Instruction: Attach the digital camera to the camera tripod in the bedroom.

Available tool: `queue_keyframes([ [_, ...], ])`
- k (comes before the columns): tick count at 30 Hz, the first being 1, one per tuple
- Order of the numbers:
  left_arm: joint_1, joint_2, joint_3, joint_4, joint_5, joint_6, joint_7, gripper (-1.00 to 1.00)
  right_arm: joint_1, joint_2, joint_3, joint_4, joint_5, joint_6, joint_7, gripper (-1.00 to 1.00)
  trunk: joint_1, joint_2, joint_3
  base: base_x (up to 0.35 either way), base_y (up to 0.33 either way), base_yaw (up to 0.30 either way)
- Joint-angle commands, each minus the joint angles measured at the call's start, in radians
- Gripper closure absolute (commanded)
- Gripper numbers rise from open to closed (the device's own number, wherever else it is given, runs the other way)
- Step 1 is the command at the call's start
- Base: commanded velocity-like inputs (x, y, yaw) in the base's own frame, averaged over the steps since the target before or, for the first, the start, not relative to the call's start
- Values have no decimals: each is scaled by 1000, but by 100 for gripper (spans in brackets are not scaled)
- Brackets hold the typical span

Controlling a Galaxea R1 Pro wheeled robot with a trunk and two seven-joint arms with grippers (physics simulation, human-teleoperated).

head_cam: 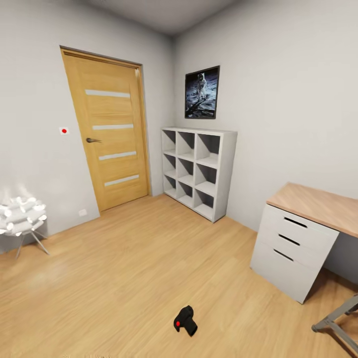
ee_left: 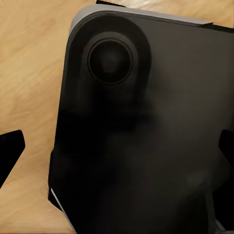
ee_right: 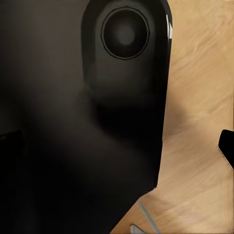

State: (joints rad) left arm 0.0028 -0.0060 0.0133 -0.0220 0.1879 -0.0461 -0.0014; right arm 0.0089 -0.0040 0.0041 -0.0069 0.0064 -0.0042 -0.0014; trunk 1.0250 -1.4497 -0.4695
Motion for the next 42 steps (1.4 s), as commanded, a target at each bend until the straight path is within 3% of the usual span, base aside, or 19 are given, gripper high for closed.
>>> queue_keyframes([
  [1,0,0,1,-1,8,-1,0,-100,0,0,0,-1,1,0,0,-100,0,0,-1,0,0,263],
  [42,0,1,1,-1,15,-1,0,-100,0,-1,0,-1,1,0,0,-100,0,0,-1,0,0,267],
])
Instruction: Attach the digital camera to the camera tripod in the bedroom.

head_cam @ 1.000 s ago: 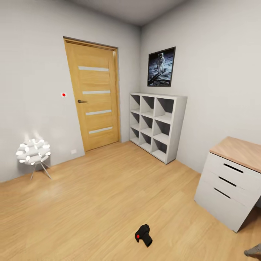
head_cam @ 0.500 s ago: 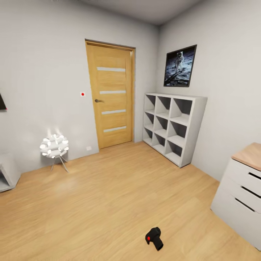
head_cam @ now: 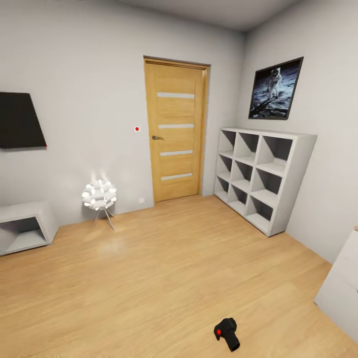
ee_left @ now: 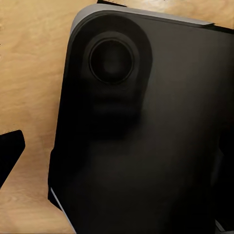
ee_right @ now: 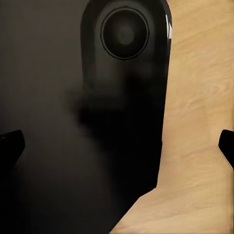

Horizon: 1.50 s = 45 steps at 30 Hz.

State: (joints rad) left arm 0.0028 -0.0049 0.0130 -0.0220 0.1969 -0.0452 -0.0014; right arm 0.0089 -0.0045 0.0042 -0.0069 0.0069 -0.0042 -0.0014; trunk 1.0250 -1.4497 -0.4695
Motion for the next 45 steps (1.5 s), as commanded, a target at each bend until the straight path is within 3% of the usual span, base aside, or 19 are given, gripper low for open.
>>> queue_keyframes([
  [1,0,0,1,-1,6,-1,0,-100,0,0,0,-1,1,0,0,-100,0,0,-1,0,0,267],
  [45,0,-3,1,-2,6,-2,0,-100,0,1,2,-1,1,-17,0,-100,0,0,-1,0,0,254],
])
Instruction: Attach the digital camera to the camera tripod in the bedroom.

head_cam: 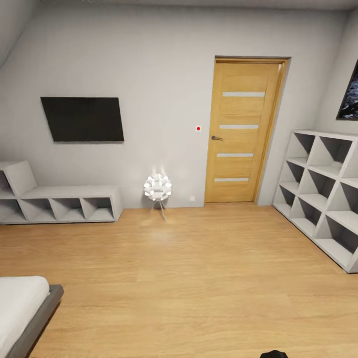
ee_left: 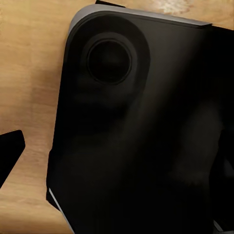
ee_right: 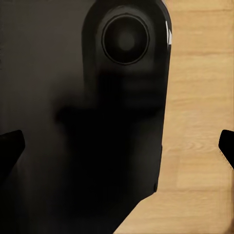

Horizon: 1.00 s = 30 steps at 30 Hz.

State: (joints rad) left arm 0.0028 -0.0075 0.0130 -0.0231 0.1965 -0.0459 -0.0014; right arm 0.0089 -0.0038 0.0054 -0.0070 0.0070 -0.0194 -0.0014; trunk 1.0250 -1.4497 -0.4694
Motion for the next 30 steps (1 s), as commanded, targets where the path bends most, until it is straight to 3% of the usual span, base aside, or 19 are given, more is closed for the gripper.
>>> queue_keyframes([
  [1,0,-1,1,-1,6,-2,0,-100,0,0,0,-1,1,-2,0,-100,0,0,-1,0,0,68],
  [11,0,1,-1,-1,5,-1,0,-100,0,-1,1,-1,1,-2,0,-100,0,0,-1,76,0,21],
  [30,0,0,-4,0,6,1,0,-100,0,-1,1,-1,2,-5,0,-100,0,0,-1,308,0,1],
])
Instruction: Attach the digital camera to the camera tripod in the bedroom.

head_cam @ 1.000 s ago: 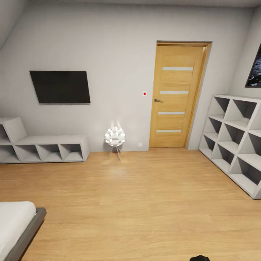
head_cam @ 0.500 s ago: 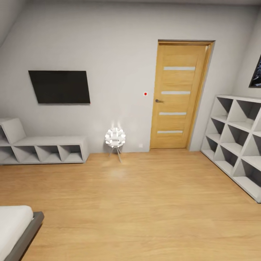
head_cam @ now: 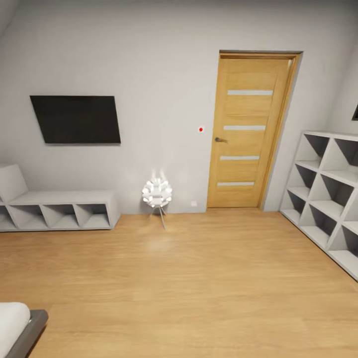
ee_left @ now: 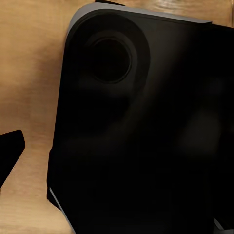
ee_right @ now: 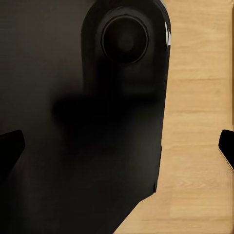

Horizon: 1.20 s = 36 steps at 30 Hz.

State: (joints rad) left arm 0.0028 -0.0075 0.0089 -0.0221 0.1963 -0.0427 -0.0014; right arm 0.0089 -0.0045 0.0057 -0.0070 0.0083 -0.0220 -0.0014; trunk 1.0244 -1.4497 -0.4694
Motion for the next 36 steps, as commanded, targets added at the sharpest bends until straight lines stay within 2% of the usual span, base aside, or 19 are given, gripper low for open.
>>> queue_keyframes([
  [1,0,0,0,-1,6,-2,0,-100,0,0,0,-1,1,-2,0,-100,1,0,-1,324,0,0],
  [22,0,0,2,-1,5,-2,0,-100,0,1,-1,-1,-2,-4,0,-100,1,0,-1,324,0,0],
  [36,0,0,3,-1,5,-3,0,-100,0,2,-12,-1,-14,-40,0,-100,1,0,-1,324,13,0],
])
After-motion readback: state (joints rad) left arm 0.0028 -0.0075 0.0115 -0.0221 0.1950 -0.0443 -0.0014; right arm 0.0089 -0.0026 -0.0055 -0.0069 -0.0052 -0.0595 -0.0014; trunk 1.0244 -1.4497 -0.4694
